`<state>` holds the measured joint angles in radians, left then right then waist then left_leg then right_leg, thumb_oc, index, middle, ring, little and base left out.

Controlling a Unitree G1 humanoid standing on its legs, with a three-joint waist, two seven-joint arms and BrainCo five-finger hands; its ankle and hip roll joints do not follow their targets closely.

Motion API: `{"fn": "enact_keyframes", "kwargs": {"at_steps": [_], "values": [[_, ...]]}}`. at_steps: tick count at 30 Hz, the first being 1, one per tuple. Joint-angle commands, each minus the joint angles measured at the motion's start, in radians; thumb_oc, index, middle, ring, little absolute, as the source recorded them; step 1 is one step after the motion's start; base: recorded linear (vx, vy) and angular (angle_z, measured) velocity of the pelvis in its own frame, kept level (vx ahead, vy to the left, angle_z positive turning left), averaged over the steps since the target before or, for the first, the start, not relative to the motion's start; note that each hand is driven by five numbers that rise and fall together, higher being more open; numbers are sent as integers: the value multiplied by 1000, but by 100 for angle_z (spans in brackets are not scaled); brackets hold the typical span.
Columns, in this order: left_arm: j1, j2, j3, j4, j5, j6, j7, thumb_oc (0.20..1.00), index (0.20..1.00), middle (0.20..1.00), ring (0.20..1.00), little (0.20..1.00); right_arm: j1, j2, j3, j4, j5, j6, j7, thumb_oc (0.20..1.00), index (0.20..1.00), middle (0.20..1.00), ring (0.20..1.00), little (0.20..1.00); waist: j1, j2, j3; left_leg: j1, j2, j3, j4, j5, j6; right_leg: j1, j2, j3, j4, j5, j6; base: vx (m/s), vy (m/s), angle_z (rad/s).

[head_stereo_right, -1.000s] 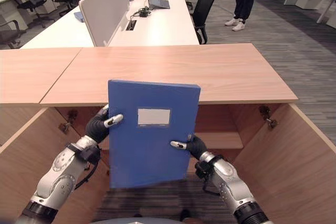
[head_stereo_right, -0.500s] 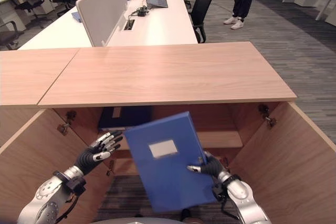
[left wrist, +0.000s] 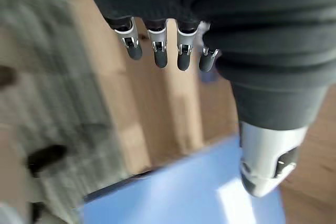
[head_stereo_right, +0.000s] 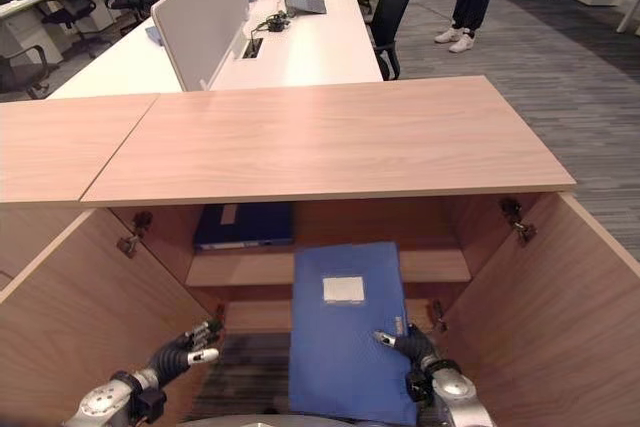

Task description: Put the empty folder in the office cabinet

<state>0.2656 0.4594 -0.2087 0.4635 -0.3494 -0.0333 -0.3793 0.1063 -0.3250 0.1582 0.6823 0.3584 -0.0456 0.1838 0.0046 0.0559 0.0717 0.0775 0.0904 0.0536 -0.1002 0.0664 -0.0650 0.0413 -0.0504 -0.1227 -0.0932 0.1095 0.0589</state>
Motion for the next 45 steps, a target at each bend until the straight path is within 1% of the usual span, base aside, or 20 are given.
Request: {"fn": "enact_keyframes", "kwargs": {"at_steps": [1,4,6,7,9,10,11,14,16,23,25,27,28,29,31,35,37,39,43,45], "values": [[-90,5,7,22,61,-51,52,1000,1000,1000,1000,1000,-70,34,29,-27,173,-13,12,200,200,200,200,200,-6,-36,50,41,6,34,13,-80,-25,93,-101,6,42,-161,107,0,0,0],[-101,-20,-2,75,84,-58,77,1000,1000,1000,1000,1000,-92,49,19,-17,239,-22,-8,200,200,200,200,200,-1,-32,56,36,4,29,13,-79,-25,90,-101,2,45,-163,108,-9,0,1],[-122,-26,-34,112,155,-72,119,1000,1000,1000,1000,1000,-161,81,-18,18,381,-45,-51,200,200,200,200,200,9,-24,74,19,1,23,13,-75,-24,74,-103,-2,51,-164,110,-46,0,3],[-124,-26,-34,113,156,-72,120,1000,1000,1000,1000,1000,-164,81,-19,20,382,-46,-51,200,200,200,200,200,9,-24,75,18,1,23,13,-75,-24,73,-103,-2,51,-164,110,-75,-3,2],[-141,-38,-62,144,140,-73,141,1000,1000,1000,1000,1000,-263,102,-50,62,495,-78,-100,200,200,200,200,200,26,-12,100,-8,-3,19,13,-66,-23,48,-105,-4,59,-163,112,-80,-7,2],[-144,-39,-62,146,140,-73,142,1000,1000,1000,1000,1000,-266,102,-51,64,497,-78,-99,200,200,200,200,200,26,-12,101,-9,-3,19,13,-66,-23,46,-106,-4,59,-163,112,-121,-6,2],[-160,-37,-91,146,122,-77,157,1000,1000,1000,1000,1000,-365,115,-80,103,576,-111,-139,200,200,200,200,200,40,-1,124,-33,-5,13,13,-57,-23,20,-107,-4,68,-161,113,-125,-5,3],[-178,-28,-117,138,108,-81,163,1000,1000,1000,1000,1000,-455,121,-110,142,642,-136,-167,200,200,200,200,200,54,9,142,-58,-8,10,13,-48,-22,-10,-108,-3,79,-159,114,-92,4,6],[-200,-14,-148,123,68,-84,169,1000,1000,1000,1000,1000,-599,105,-164,210,734,-182,-215,200,200,200,200,200,76,25,165,-94,-12,8,13,-37,-21,-53,-110,3,94,-156,115,-118,18,10],[-249,-4,-191,104,-18,-89,187,1000,1000,1000,1000,1000,-852,15,-287,315,885,-256,-285,200,200,200,200,200,108,50,200,-163,-16,-3,23,-21,-17,-131,-113,8,137,-163,115,-44,16,5],[-266,12,-210,99,-31,-92,194,1000,1000,1000,1000,1000,-964,-59,-336,376,946,-291,-329,200,200,200,200,200,121,57,208,-189,-18,-11,30,-18,-16,-152,-119,6,153,-171,116,-14,18,7],[-288,25,-222,94,-36,-89,197,1000,1000,1000,1000,1000,-1033,-111,-357,421,979,-302,-351,200,200,200,200,200,131,61,219,-221,-19,-19,54,-22,-16,-174,-123,4,169,-178,116,-14,7,8],[-290,25,-222,94,-36,-89,197,1000,1000,1000,1000,1000,-1036,-113,-357,424,980,-302,-349,200,200,200,200,200,131,62,220,-224,-20,-20,57,-23,-16,-176,-123,4,171,-178,116,-53,-15,10],[-311,43,-237,94,-38,-94,204,1000,1000,1000,1000,1000,-1111,-159,-361,450,997,-314,-375,200,200,200,200,200,141,66,233,-266,-21,-35,96,-29,-17,-205,-128,5,199,-186,115,-63,-17,13],[-330,58,-252,97,-41,-93,209,1000,1000,1000,1000,1000,-1179,-196,-371,469,1035,-329,-390,200,200,200,200,200,149,72,244,-317,-21,-47,140,-39,-16,-244,-132,6,236,-197,113,-69,-16,17],[-361,68,-269,121,-40,-93,219,1000,1000,1000,1000,1000,-1277,-251,-359,486,1062,-351,-416,200,200,200,200,200,161,76,248,-397,-21,-62,200,-55,-19,-312,-140,4,288,-214,112,-12,-28,8],[-367,71,-281,142,-32,-96,223,1000,1000,1000,1000,1000,-1346,-308,-339,527,1073,-357,-435,200,200,200,200,200,171,77,241,-439,-26,-67,237,-81,-21,-353,-140,5,326,-240,108,34,-28,10],[-371,75,-287,148,-30,-98,224,1000,1000,1000,1000,1000,-1378,-331,-327,535,1073,-356,-439,200,200,200,200,200,176,81,244,-463,-27,-68,255,-80,-21,-377,-139,4,344,-238,106,3,-26,12],[-370,98,-305,156,-19,-95,222,1000,1000,1000,1000,1000,-1464,-401,-272,562,1069,-354,-453,200,200,200,200,200,189,91,245,-524,-30,-81,324,-117,-26,-448,-137,6,437,-288,102,19,-53,12],[-370,103,-307,155,-17,-94,222,1000,1000,1000,1000,1000,-1478,-411,-263,567,1070,-354,-455,200,200,200,200,200,191,94,245,-539,-29,-86,344,-123,-26,-466,-136,5,462,-297,99,9,-53,19]]}}
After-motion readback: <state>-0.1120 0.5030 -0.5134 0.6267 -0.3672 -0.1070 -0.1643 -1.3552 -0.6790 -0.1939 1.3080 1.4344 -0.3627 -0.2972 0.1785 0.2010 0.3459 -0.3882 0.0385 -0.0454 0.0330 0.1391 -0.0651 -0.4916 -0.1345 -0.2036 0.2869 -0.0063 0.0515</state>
